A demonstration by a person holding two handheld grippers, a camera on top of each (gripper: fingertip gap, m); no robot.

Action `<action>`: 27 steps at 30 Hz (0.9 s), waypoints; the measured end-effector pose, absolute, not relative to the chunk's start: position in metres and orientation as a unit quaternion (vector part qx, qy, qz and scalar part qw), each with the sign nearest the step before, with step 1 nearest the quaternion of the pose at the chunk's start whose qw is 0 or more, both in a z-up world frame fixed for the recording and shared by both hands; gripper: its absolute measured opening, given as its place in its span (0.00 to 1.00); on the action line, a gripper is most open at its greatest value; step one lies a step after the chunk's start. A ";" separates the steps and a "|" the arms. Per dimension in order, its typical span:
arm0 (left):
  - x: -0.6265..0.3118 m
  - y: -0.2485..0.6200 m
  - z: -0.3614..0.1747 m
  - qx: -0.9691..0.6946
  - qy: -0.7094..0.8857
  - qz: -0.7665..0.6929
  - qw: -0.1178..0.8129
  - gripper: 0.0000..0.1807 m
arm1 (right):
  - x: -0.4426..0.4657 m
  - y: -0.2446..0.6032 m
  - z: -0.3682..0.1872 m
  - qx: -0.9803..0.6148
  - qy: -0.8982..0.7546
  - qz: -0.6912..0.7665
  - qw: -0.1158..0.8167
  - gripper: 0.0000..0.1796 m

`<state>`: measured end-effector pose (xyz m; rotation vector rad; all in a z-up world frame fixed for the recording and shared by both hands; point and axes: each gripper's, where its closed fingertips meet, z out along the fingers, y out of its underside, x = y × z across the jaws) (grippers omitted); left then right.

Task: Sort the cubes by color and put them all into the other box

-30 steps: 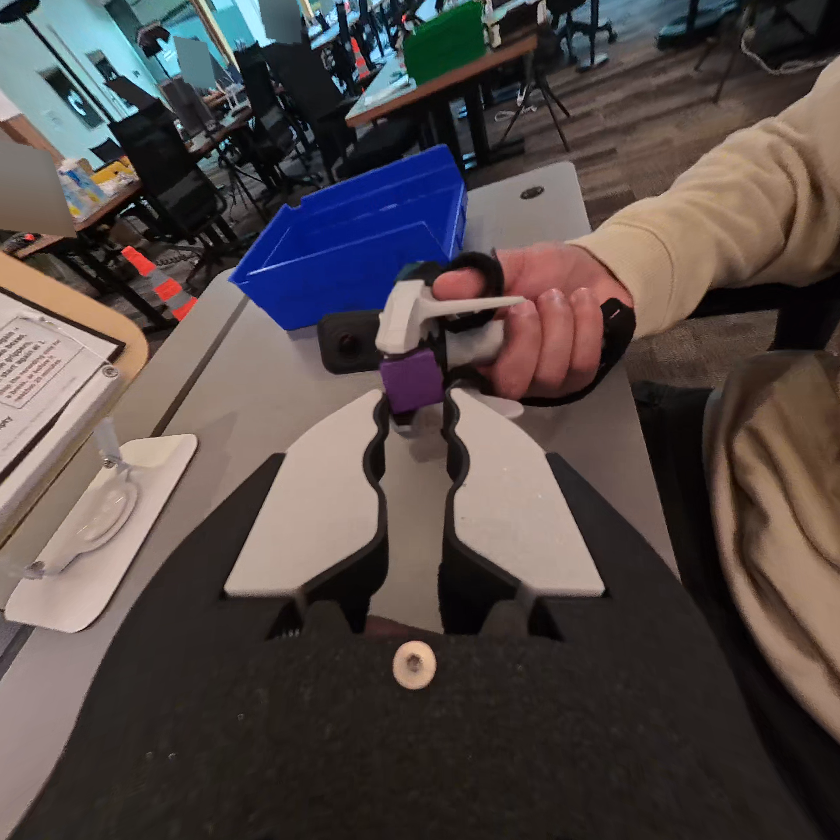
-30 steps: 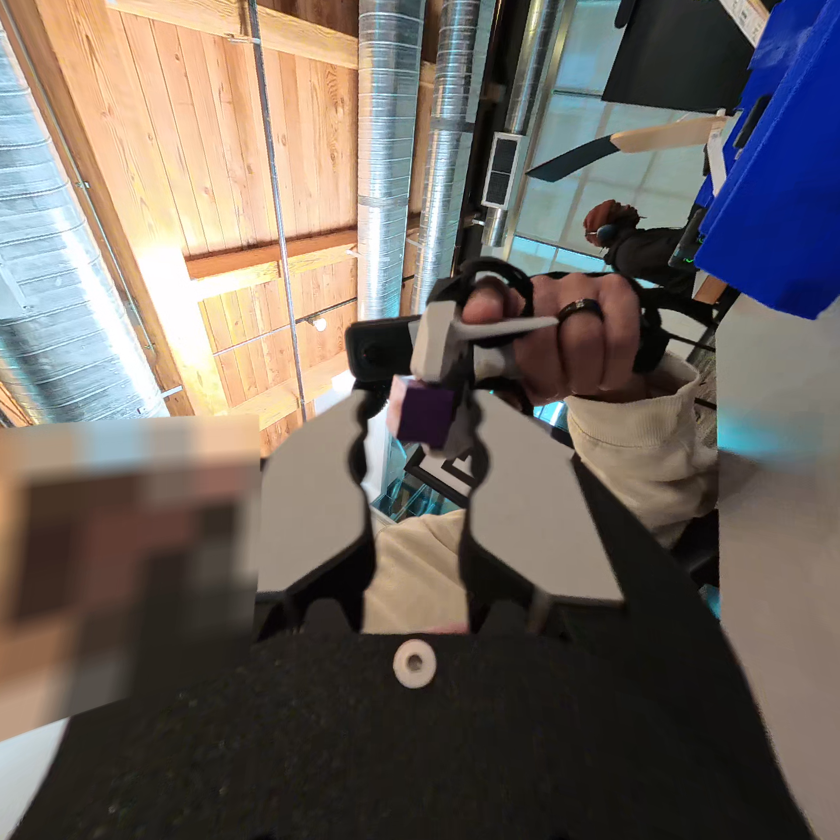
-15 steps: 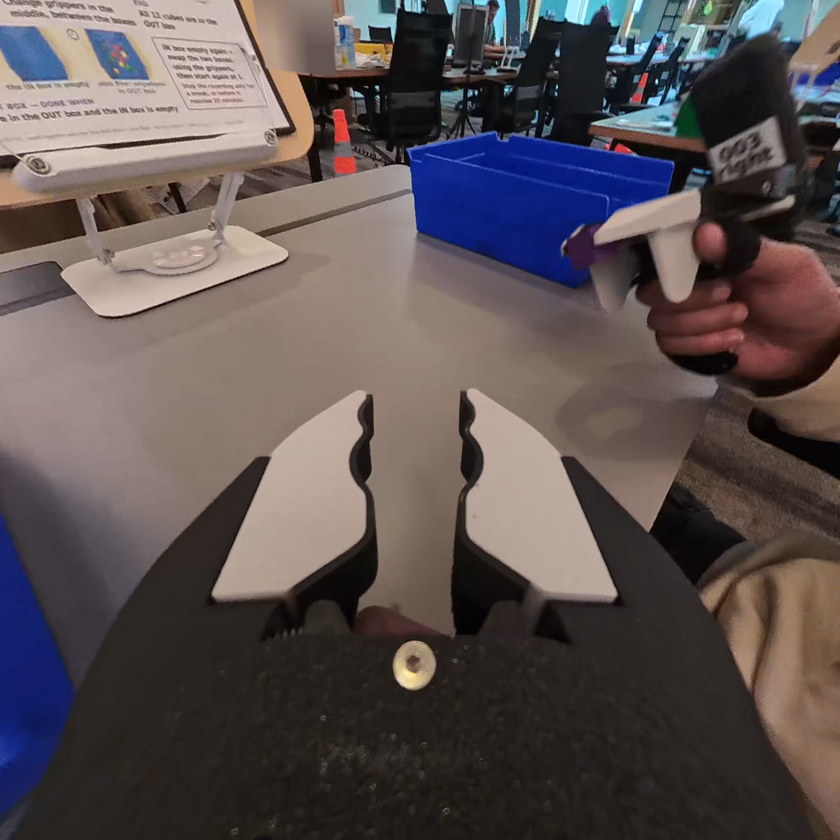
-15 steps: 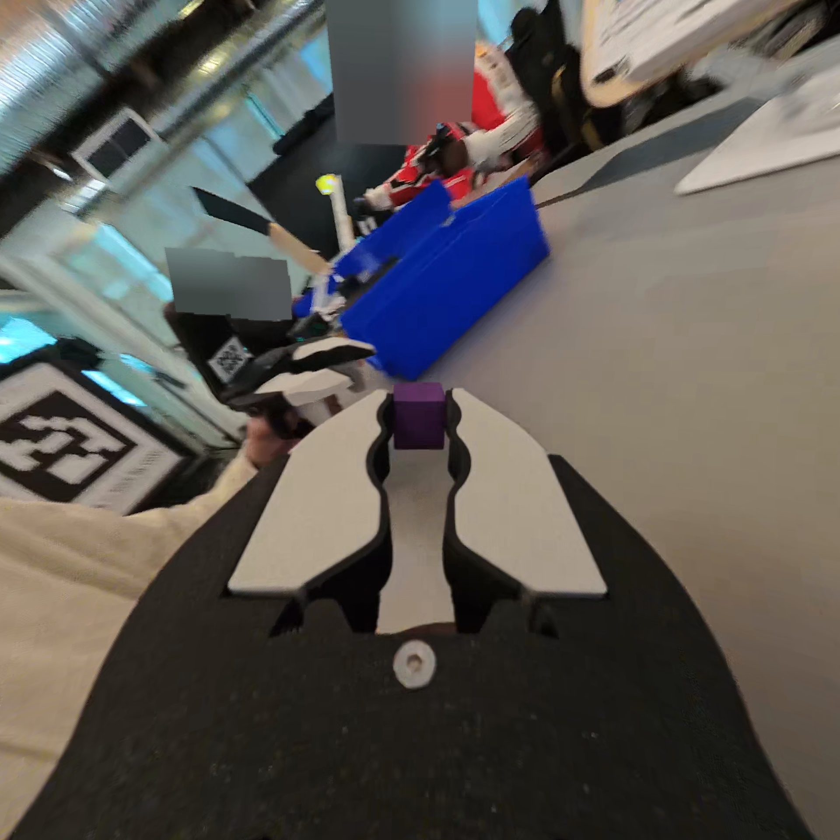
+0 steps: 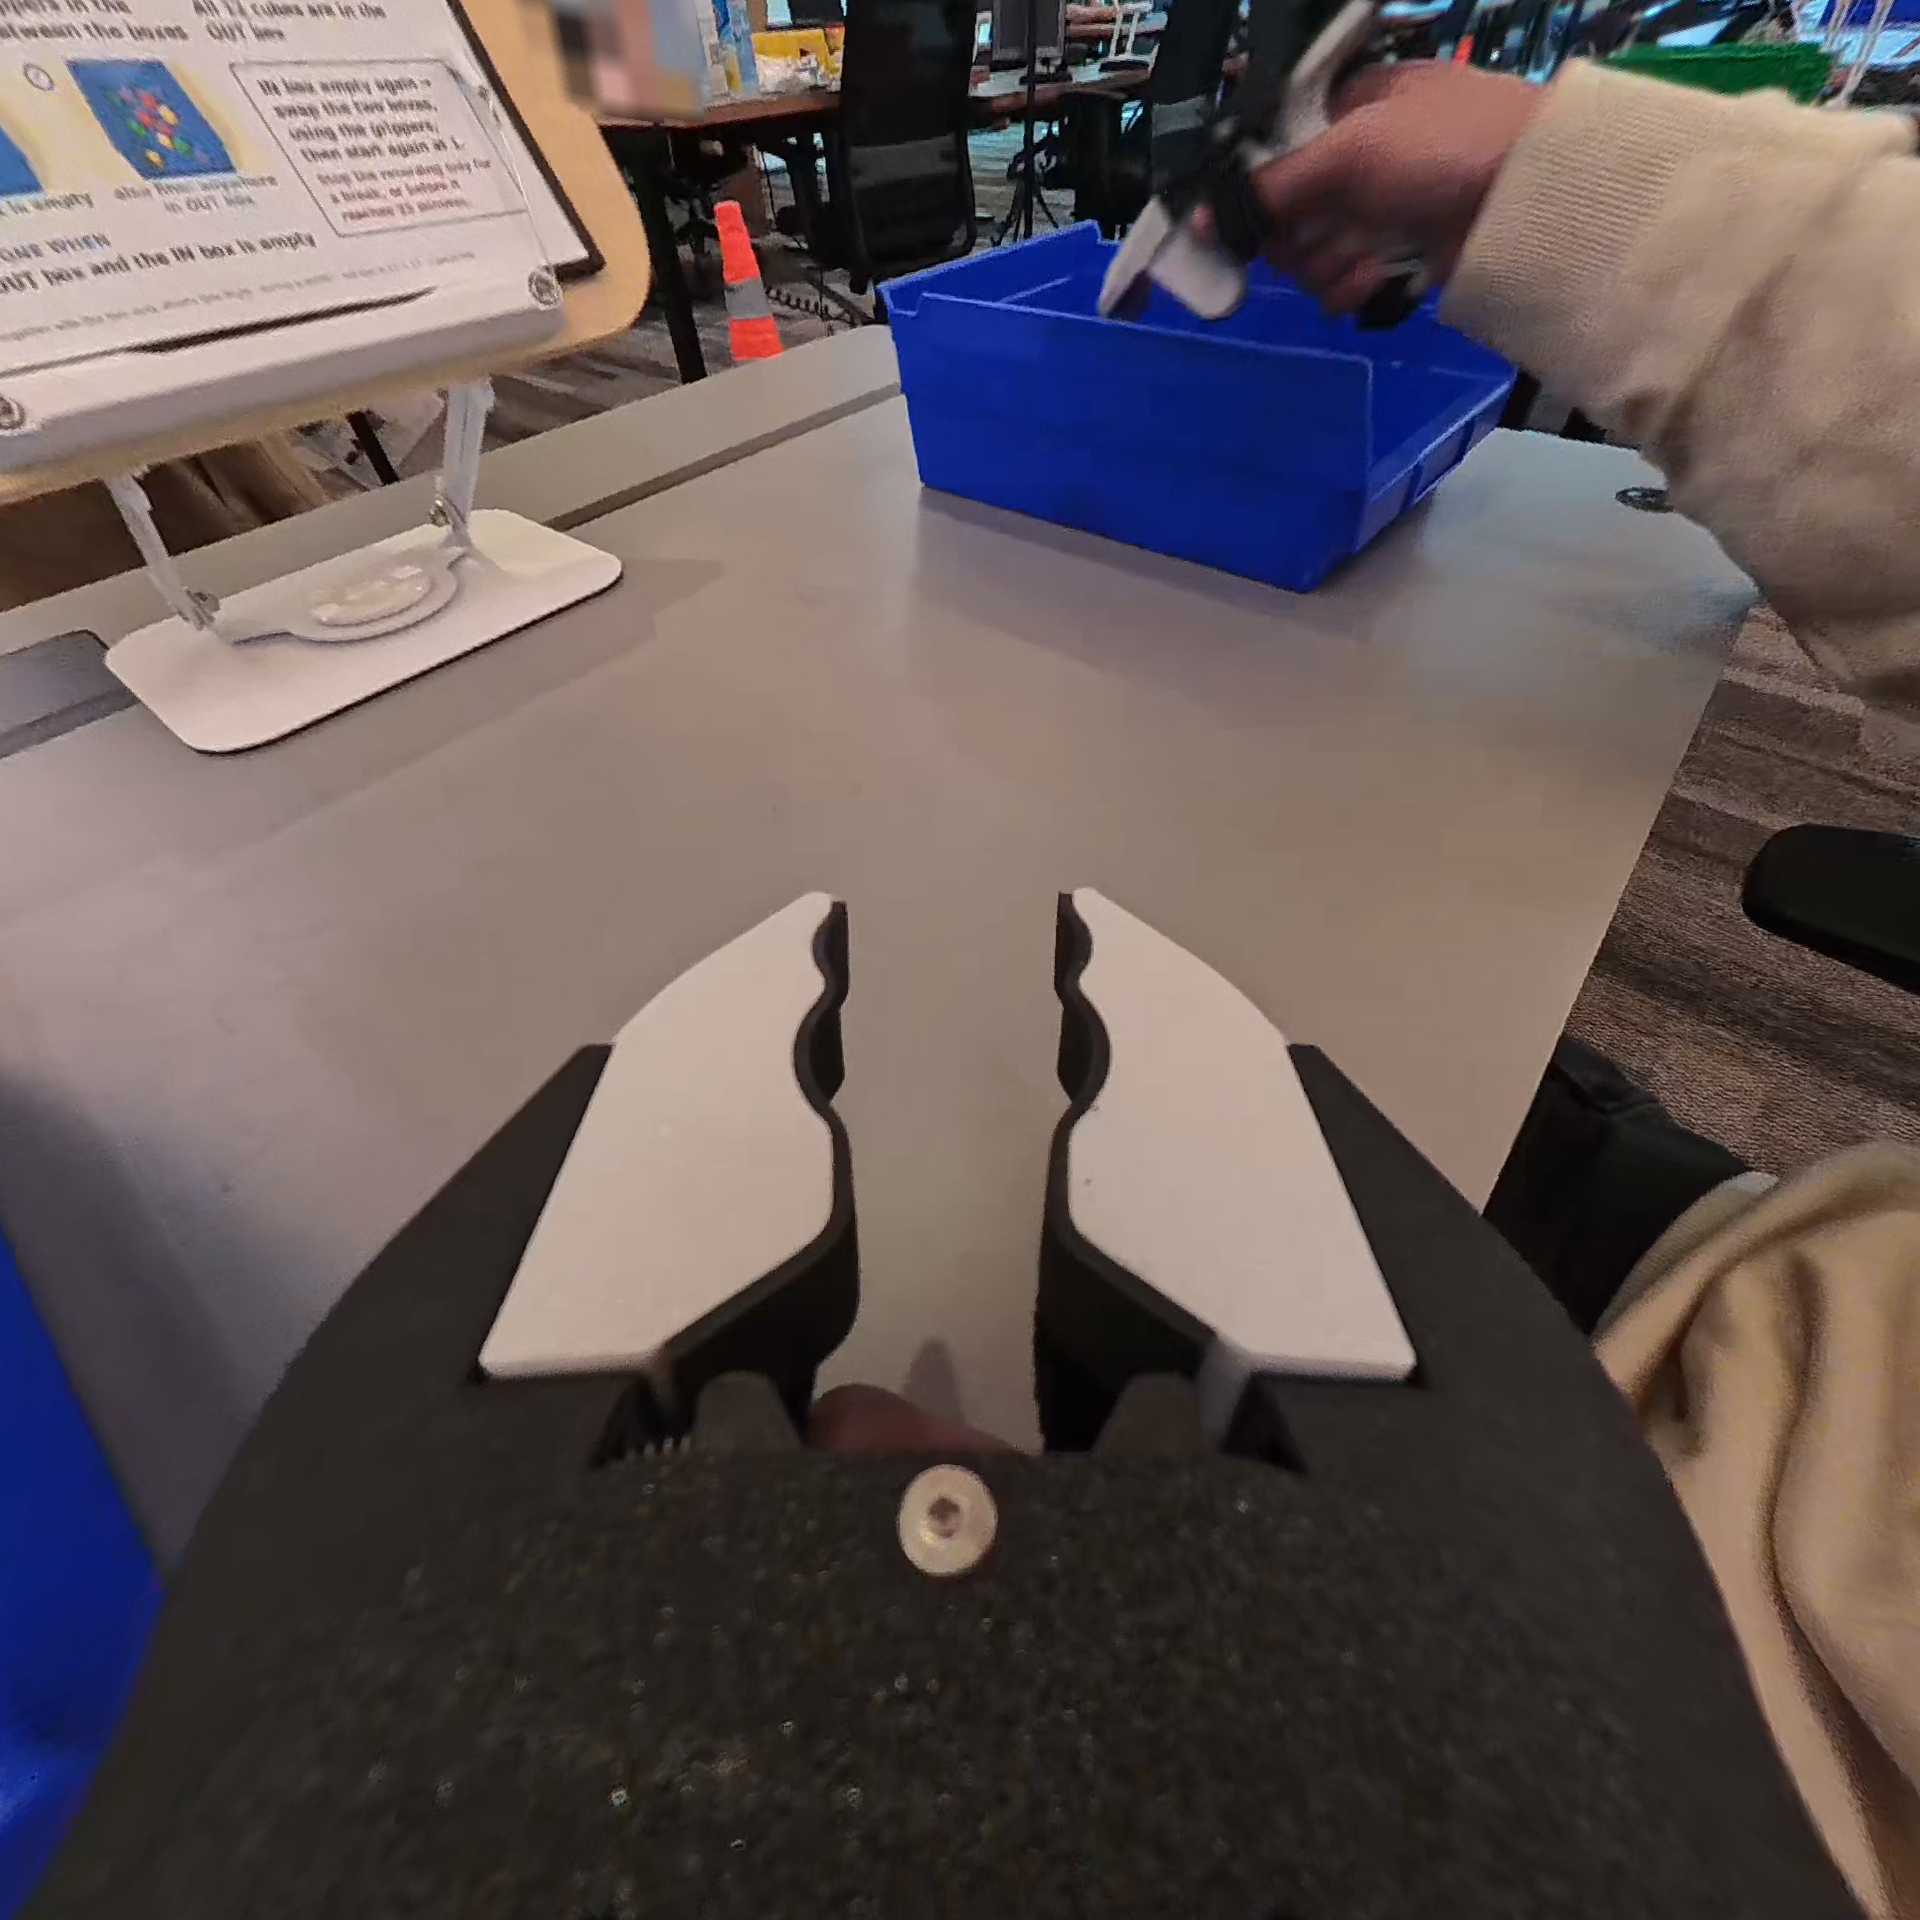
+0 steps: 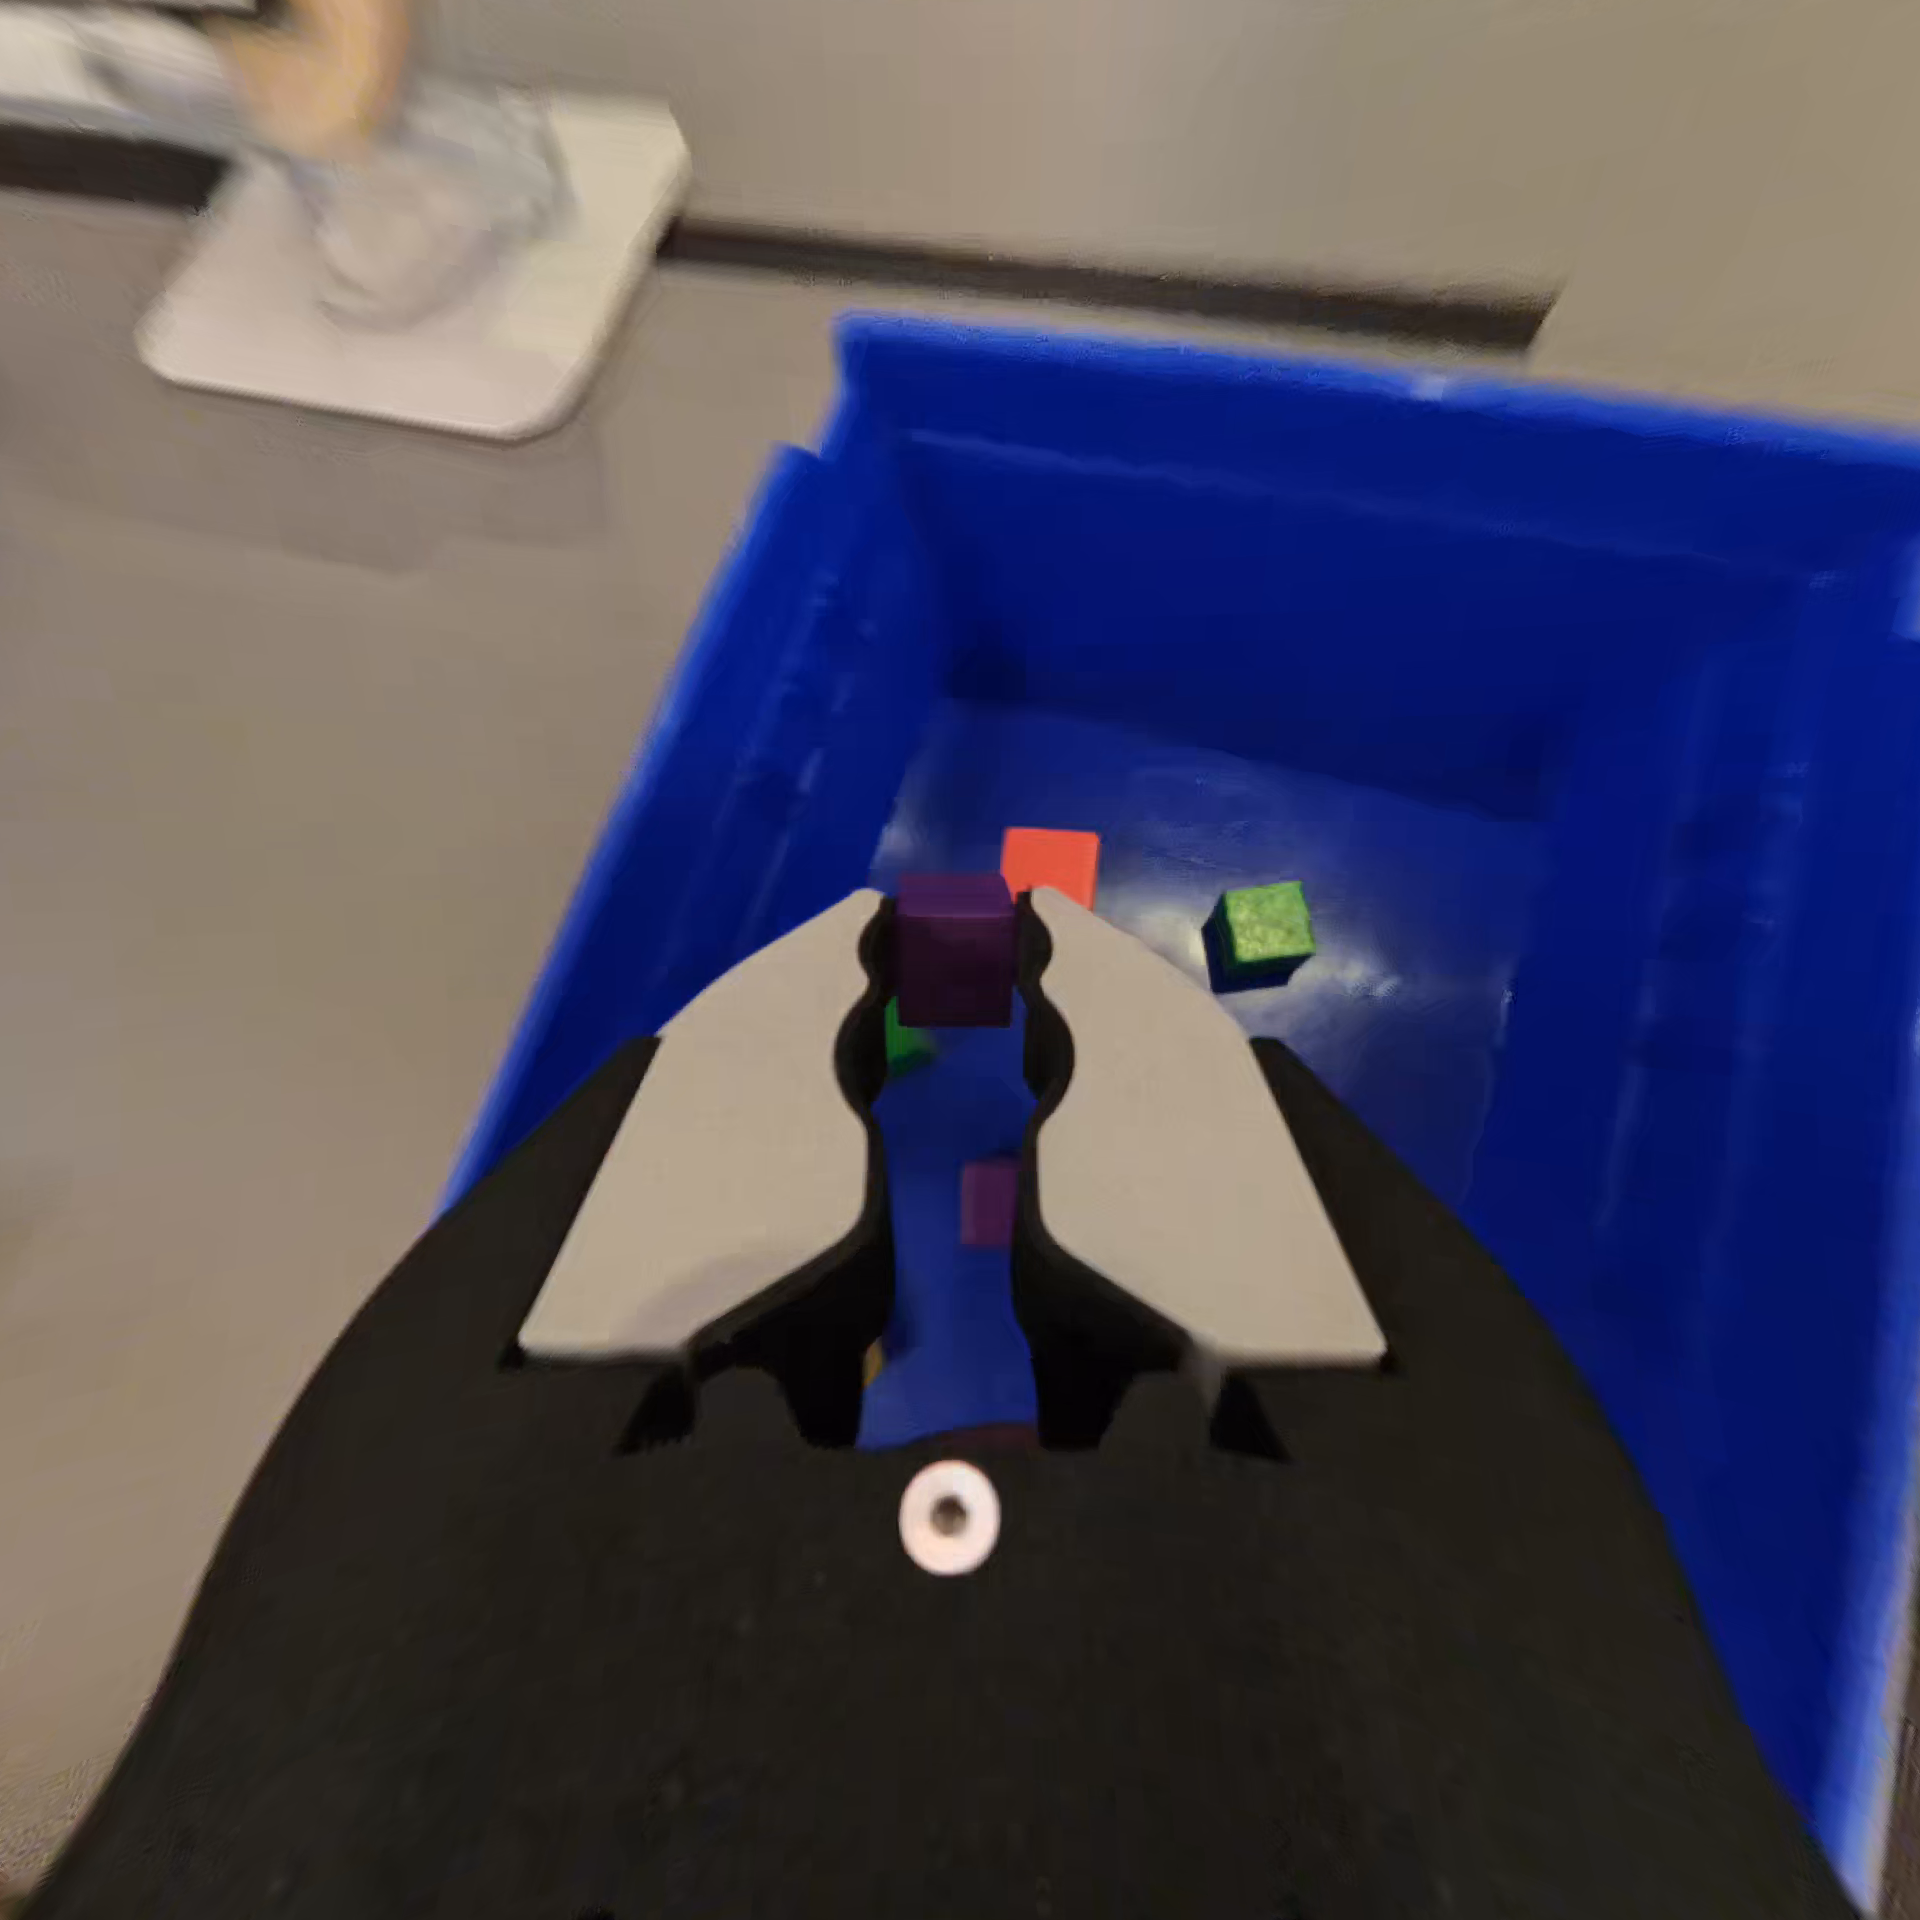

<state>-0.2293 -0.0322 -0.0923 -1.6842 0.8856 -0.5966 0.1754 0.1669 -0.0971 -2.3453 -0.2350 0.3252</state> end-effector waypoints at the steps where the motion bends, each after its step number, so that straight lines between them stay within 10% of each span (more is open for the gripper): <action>1: -0.230 -0.031 -0.093 -0.713 0.370 -0.250 0.540 0.21 | 0.179 0.185 -0.113 -0.929 -0.084 0.134 0.335 0.12; 9: -0.240 -0.035 -0.095 -0.717 0.374 -0.227 0.542 0.22 | 0.213 0.232 -0.187 -0.984 -0.060 0.025 0.167 0.18; 19: -0.257 -0.022 -0.101 -0.764 0.313 -0.223 0.519 0.22 | 0.057 0.079 -0.023 -0.784 -0.158 0.219 0.559 0.22; 27: -0.263 -0.008 -0.101 -0.785 0.265 -0.217 0.516 0.23 | -0.087 -0.064 -0.103 -0.755 -0.261 0.352 0.488 0.24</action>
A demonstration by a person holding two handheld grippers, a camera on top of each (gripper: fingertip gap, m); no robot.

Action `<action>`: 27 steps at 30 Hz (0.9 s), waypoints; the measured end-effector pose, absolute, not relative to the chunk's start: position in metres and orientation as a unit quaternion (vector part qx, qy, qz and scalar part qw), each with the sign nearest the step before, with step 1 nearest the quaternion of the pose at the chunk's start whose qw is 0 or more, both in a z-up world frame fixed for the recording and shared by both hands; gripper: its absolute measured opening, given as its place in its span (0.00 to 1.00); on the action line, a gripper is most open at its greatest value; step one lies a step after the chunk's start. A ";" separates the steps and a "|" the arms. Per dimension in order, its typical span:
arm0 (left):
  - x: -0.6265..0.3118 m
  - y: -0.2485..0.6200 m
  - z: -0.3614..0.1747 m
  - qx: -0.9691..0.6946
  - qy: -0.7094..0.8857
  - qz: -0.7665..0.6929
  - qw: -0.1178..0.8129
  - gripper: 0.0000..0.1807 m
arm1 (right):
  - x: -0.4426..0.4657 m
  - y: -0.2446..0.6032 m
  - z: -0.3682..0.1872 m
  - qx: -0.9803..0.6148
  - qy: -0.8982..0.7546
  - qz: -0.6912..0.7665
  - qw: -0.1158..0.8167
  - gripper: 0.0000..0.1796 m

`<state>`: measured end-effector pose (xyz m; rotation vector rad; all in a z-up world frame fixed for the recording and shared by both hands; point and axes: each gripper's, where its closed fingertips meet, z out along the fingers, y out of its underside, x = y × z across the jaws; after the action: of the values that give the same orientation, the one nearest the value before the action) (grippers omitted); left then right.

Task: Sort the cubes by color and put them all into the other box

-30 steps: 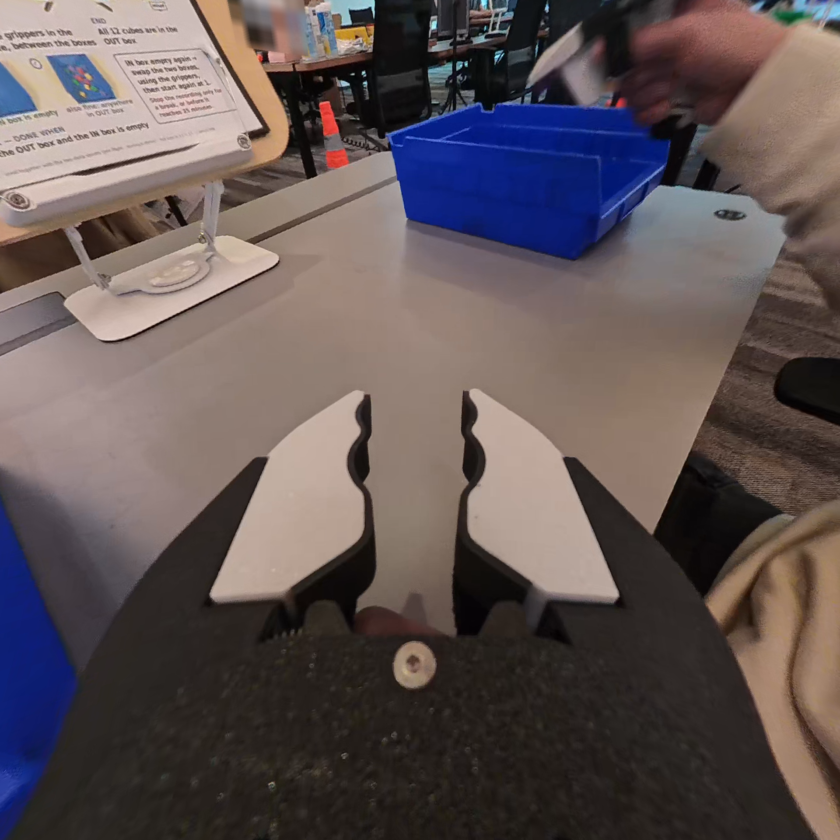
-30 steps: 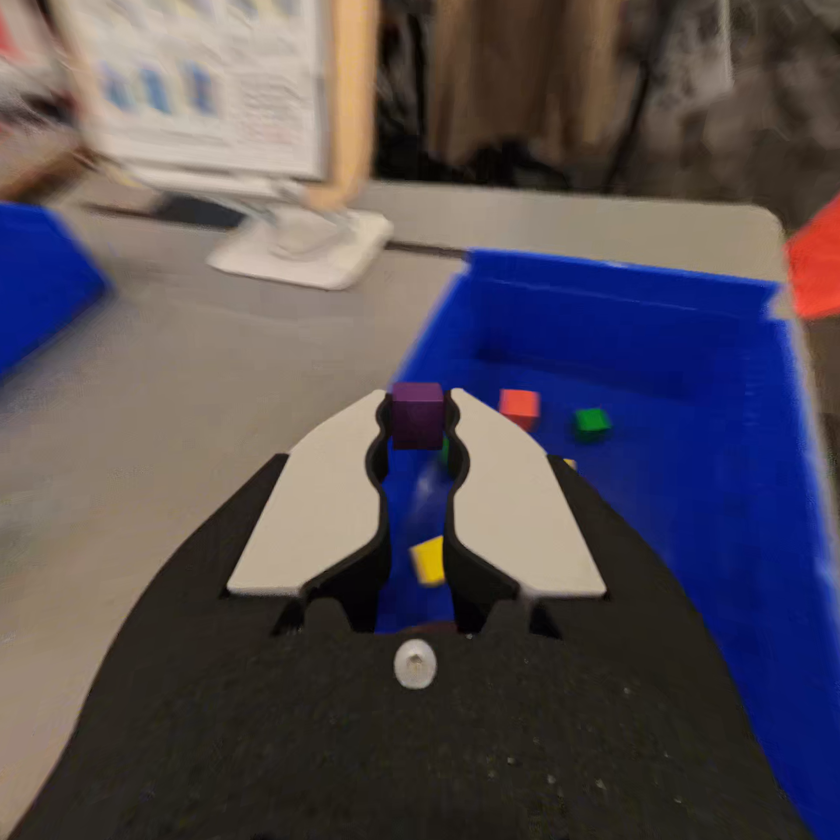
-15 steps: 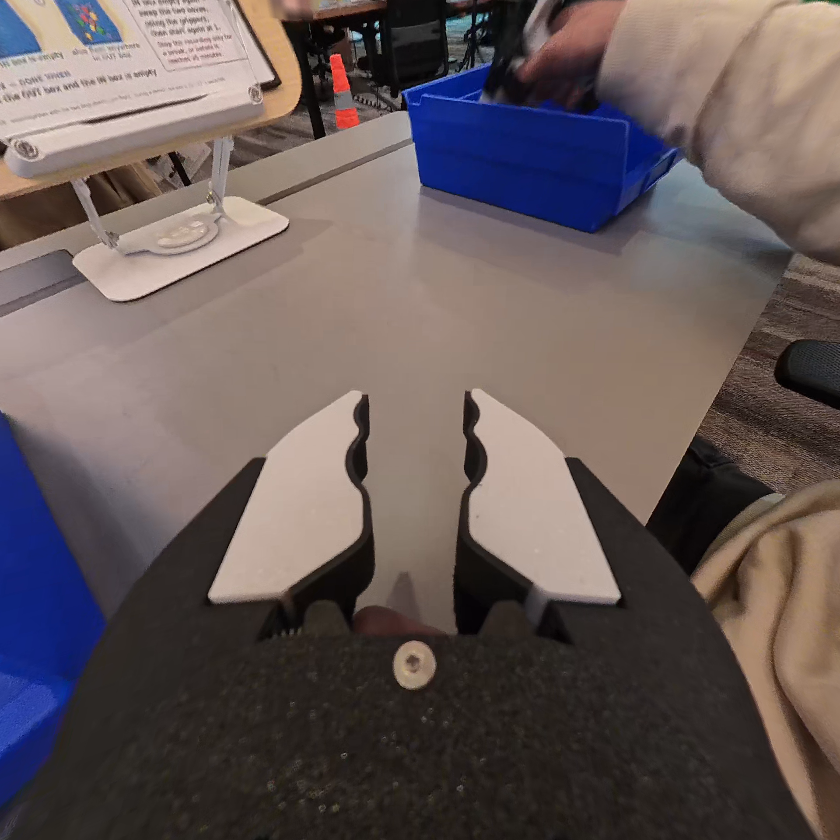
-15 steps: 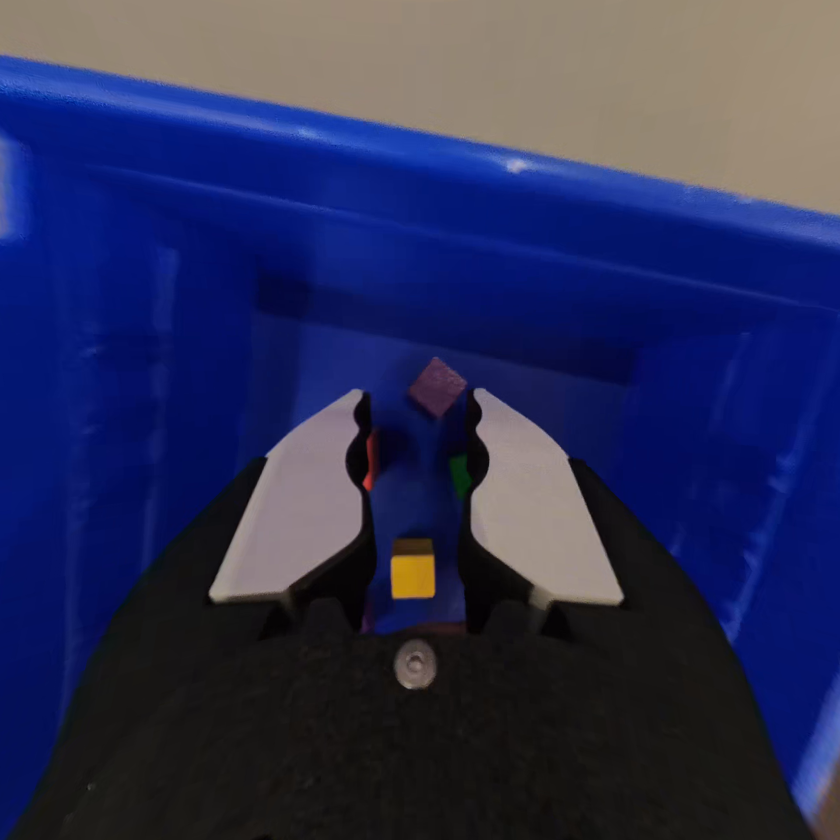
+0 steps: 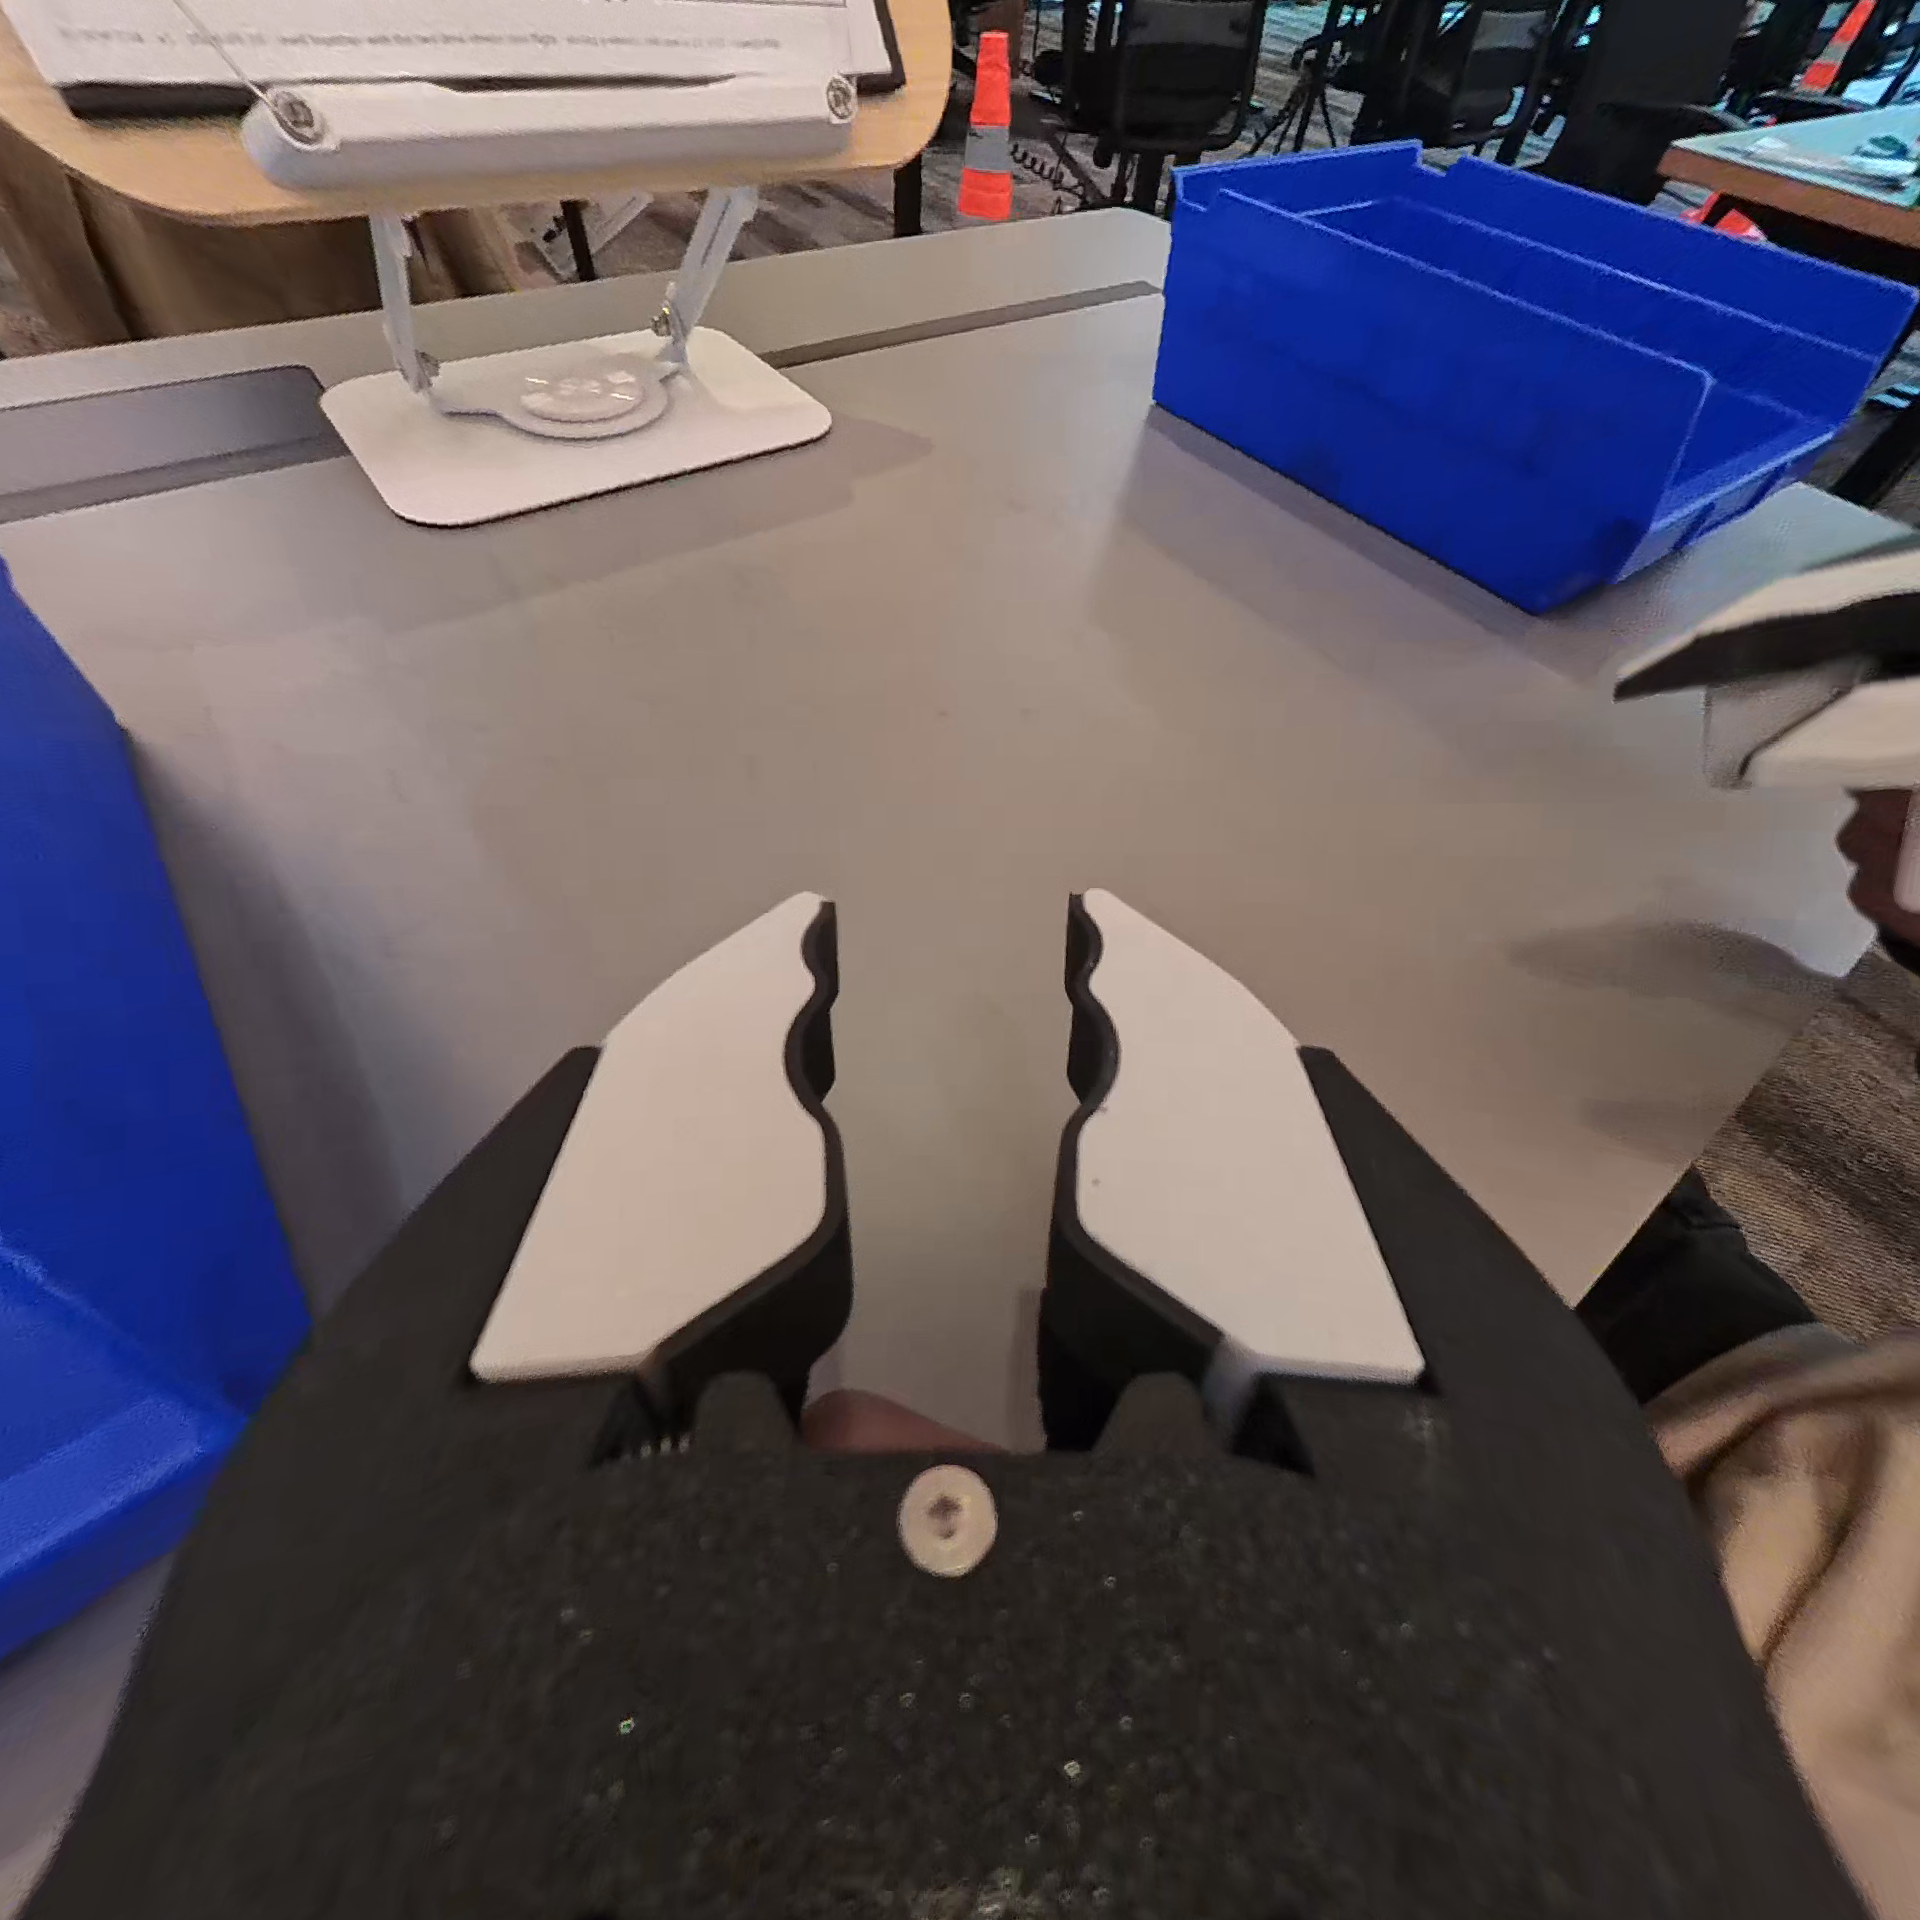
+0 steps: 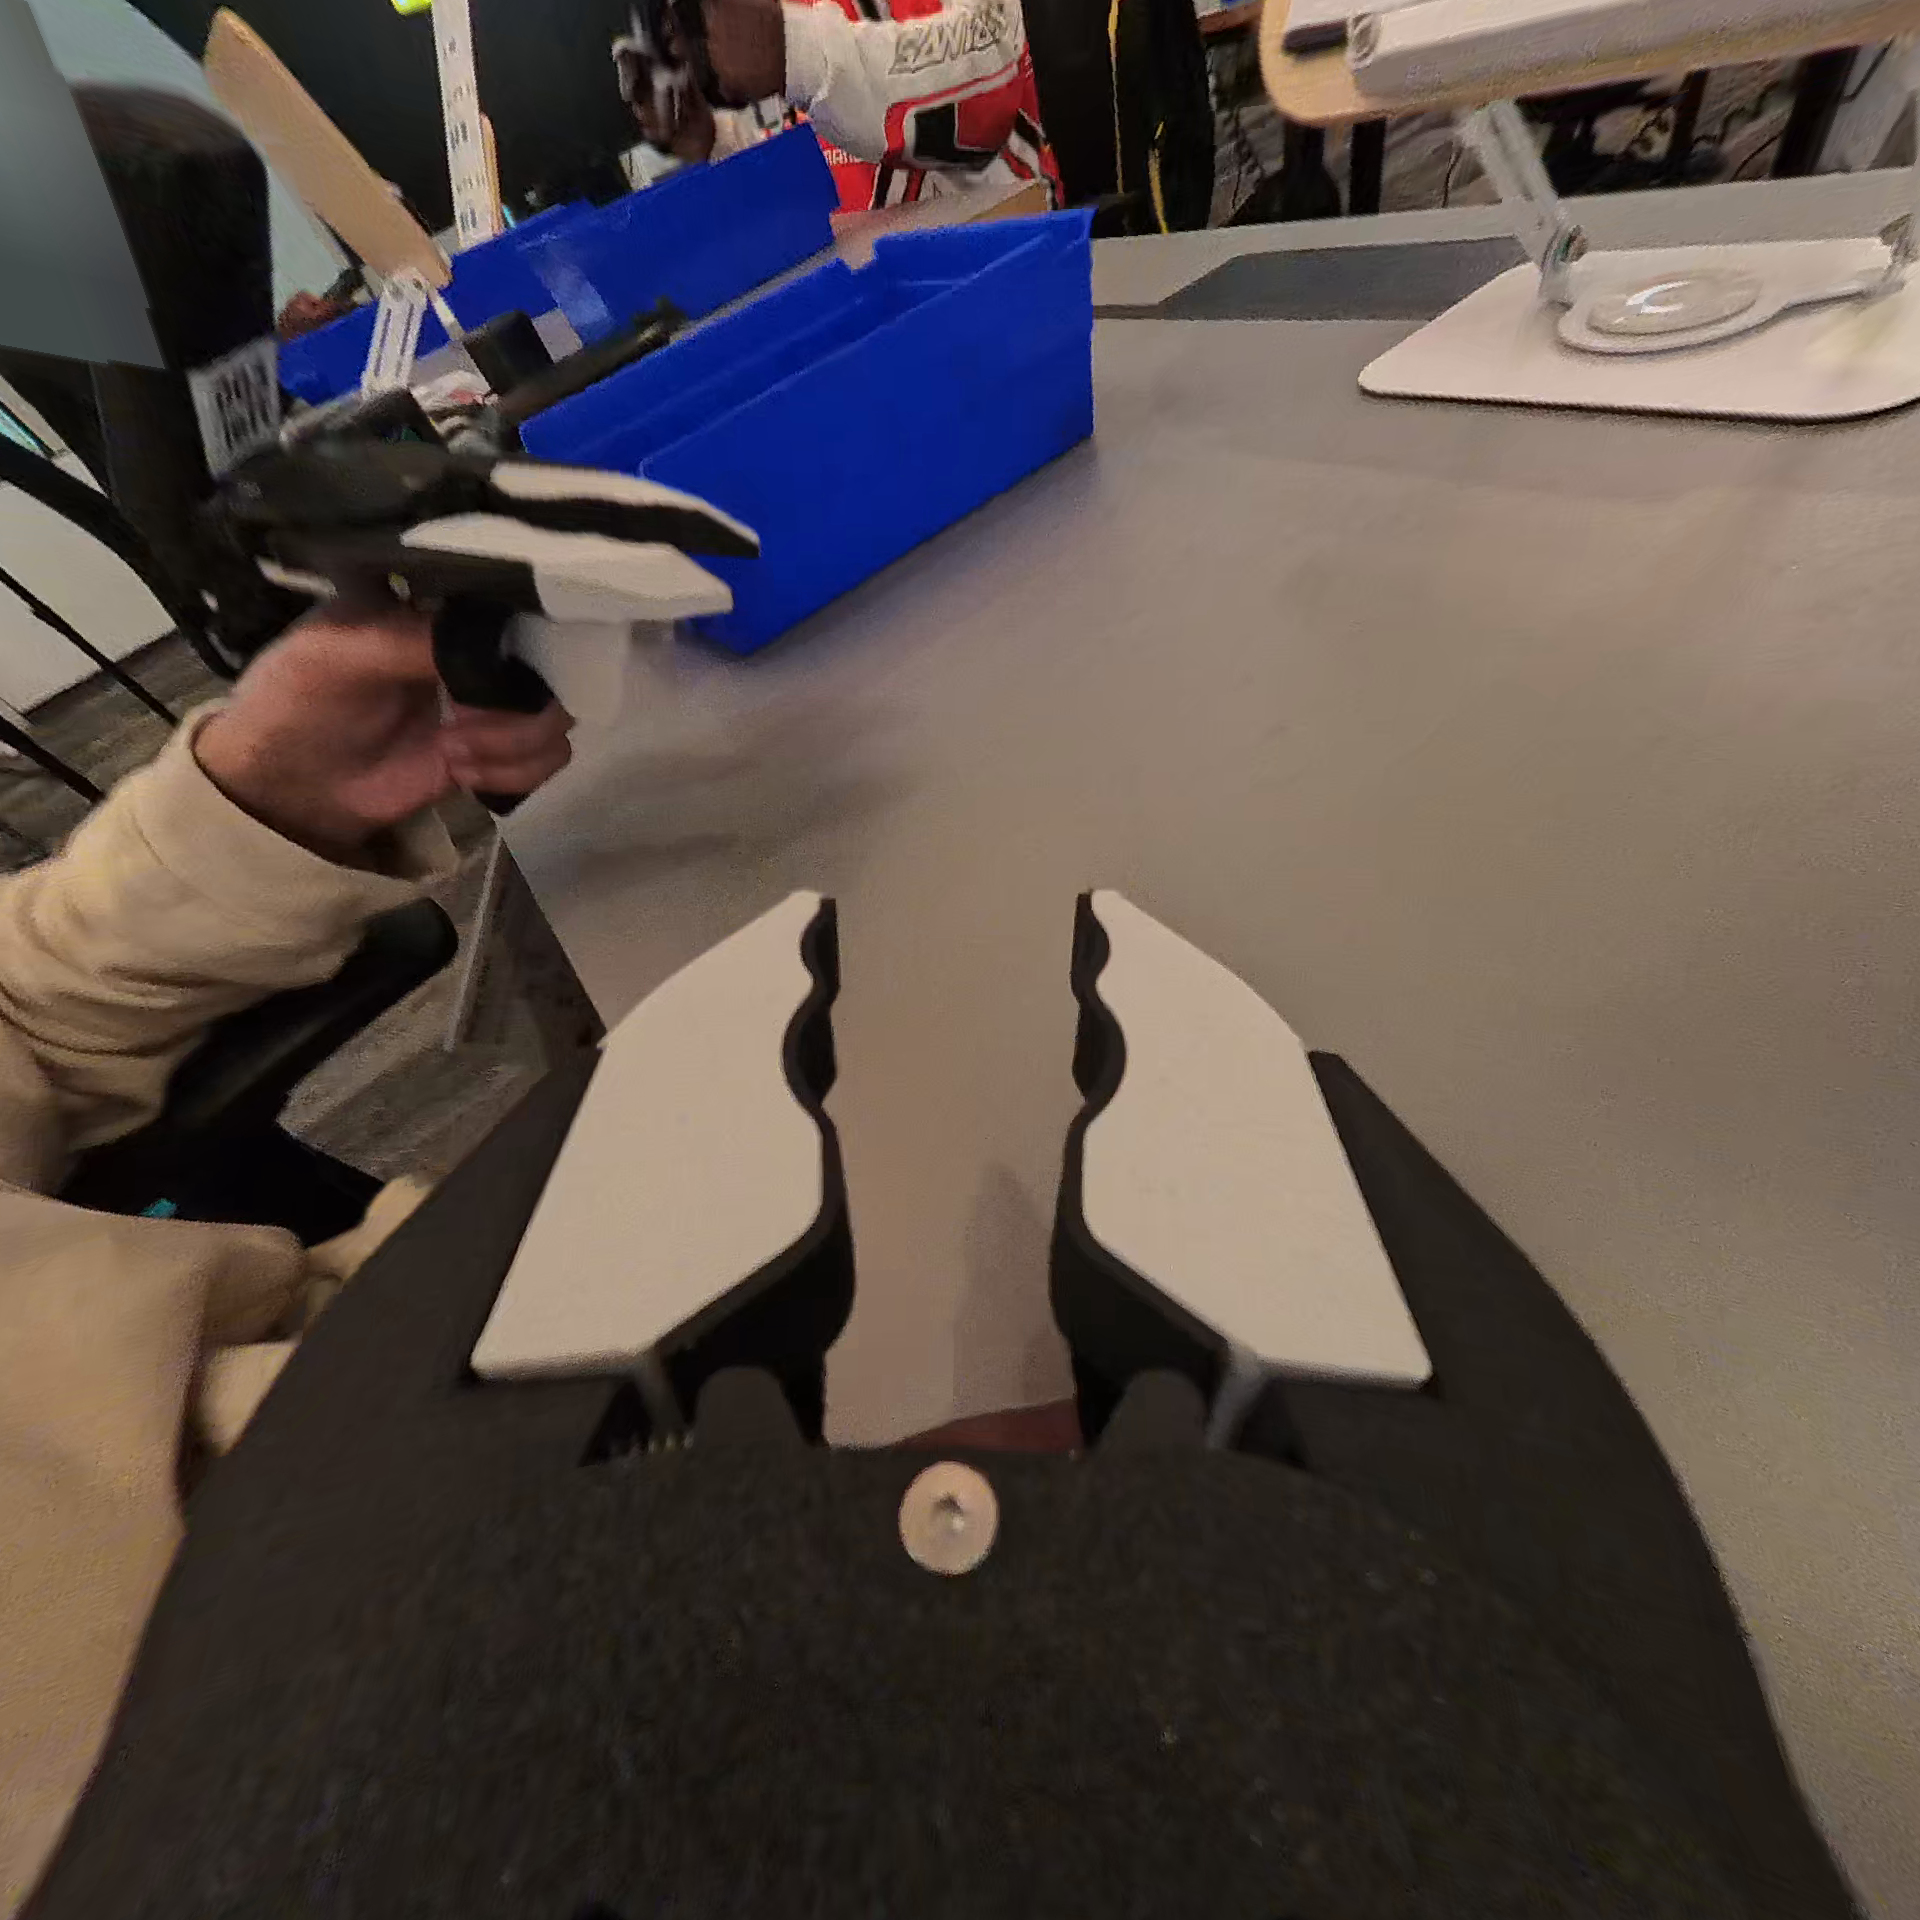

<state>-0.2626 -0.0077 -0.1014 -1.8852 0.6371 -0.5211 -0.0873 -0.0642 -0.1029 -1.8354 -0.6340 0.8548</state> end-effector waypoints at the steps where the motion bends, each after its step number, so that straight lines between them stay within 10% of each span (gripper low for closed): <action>1: -0.265 -0.007 -0.099 -0.785 0.264 -0.210 0.520 0.23 | -0.091 -0.066 -0.109 -0.759 -0.267 0.347 0.482 0.24; 10: -0.409 0.082 -0.037 -0.811 0.101 -0.104 0.567 0.22 | -0.103 -0.056 -0.131 -0.781 -0.247 0.389 0.421 0.24; 27: -0.426 0.266 -0.166 -0.926 0.146 -0.074 0.341 0.27 | -0.109 -0.048 -0.143 -0.797 -0.227 0.417 0.373 0.23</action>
<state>-0.4258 0.2659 -0.1664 -2.4081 0.3799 -0.1913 -0.1090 -0.0484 -0.1426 -2.0422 -0.5809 1.0687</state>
